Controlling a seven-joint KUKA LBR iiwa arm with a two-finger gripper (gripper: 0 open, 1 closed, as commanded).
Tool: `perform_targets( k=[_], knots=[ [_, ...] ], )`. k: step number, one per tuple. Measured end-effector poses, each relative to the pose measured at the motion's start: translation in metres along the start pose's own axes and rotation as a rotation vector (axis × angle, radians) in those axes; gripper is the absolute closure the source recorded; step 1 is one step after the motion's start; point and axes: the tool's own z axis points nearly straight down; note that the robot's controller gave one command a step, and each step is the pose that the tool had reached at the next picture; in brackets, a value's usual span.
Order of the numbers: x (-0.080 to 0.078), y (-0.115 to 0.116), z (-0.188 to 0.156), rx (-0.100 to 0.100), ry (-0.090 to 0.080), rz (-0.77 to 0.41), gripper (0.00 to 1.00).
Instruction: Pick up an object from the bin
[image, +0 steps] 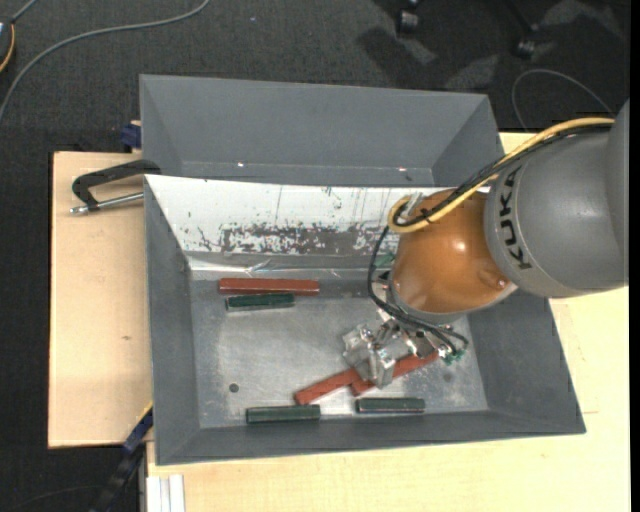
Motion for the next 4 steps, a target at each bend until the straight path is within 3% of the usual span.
perform_targets(
  k=[1,2,3,4],
  knots=[
    [0.026,-0.015,-0.041,0.0,0.002,-0.389,1.0],
    [0.026,-0.013,-0.04,-0.002,0.003,-0.389,0.0],
    [0.007,0.04,-0.041,-0.005,0.004,-0.475,0.0],
    [0.001,0.049,0.004,-0.007,0.009,-0.483,0.0]
  ],
)
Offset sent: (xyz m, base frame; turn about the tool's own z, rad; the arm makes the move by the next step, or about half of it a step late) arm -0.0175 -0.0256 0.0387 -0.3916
